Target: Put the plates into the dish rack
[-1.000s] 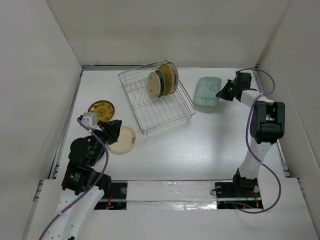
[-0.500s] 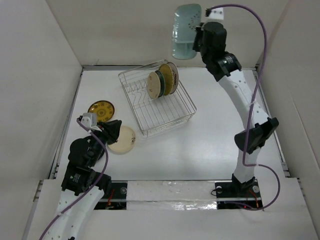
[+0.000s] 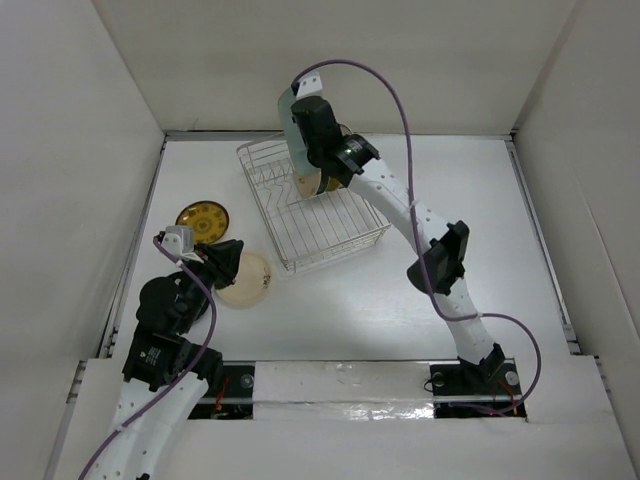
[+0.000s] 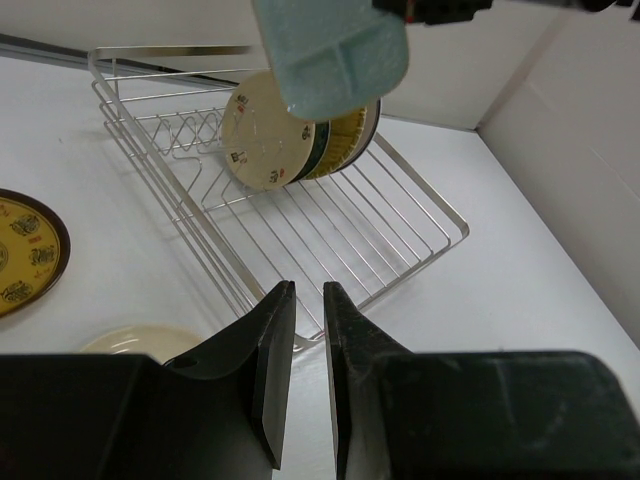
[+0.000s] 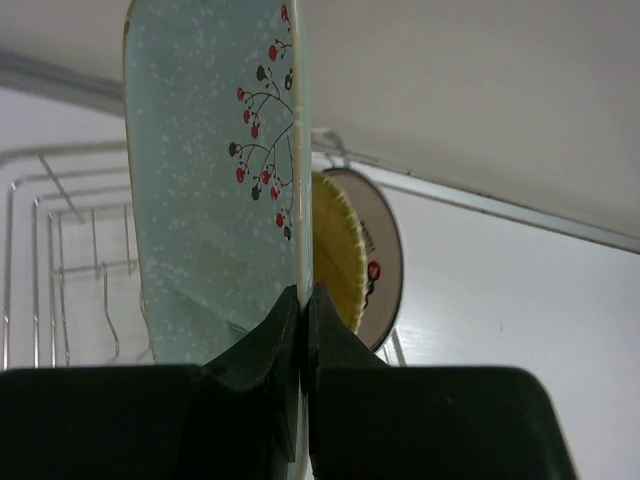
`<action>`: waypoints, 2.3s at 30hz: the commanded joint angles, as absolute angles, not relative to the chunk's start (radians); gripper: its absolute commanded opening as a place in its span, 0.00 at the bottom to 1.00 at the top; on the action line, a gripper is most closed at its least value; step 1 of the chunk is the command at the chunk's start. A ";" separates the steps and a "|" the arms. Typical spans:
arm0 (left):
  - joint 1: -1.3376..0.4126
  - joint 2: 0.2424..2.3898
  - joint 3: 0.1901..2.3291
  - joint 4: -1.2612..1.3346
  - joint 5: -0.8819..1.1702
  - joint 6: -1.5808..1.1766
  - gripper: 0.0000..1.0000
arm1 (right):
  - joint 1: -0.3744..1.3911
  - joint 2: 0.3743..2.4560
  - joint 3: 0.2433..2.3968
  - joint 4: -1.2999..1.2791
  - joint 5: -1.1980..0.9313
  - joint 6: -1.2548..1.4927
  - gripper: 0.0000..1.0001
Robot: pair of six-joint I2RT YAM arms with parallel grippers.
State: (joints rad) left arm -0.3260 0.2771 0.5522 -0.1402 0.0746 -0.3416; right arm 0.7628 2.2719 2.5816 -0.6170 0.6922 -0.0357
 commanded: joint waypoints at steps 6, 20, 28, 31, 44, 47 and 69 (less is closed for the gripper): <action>-0.331 0.273 0.560 -0.103 0.083 -0.342 0.16 | 0.804 2.281 2.603 -0.522 0.770 -0.048 0.00; -0.331 0.267 0.558 -0.101 0.091 -0.342 0.16 | 0.813 2.367 2.594 -0.568 0.825 -0.043 0.00; -0.331 0.268 0.558 -0.100 0.094 -0.342 0.16 | 0.813 2.398 2.635 -0.561 0.854 -0.084 0.00; -0.331 0.267 0.558 -0.100 0.094 -0.342 0.16 | 0.813 2.388 2.628 -0.555 0.877 -0.097 0.00; -0.331 0.265 0.558 -0.098 0.095 -0.342 0.16 | 0.813 2.414 2.602 -0.549 0.905 -0.106 0.00; -0.331 0.265 0.558 -0.097 0.095 -0.342 0.16 | 0.813 2.425 2.623 -0.540 0.937 -0.133 0.00; -0.331 0.267 0.557 -0.098 0.098 -0.344 0.16 | 0.831 2.514 2.591 -0.523 0.994 -0.138 0.00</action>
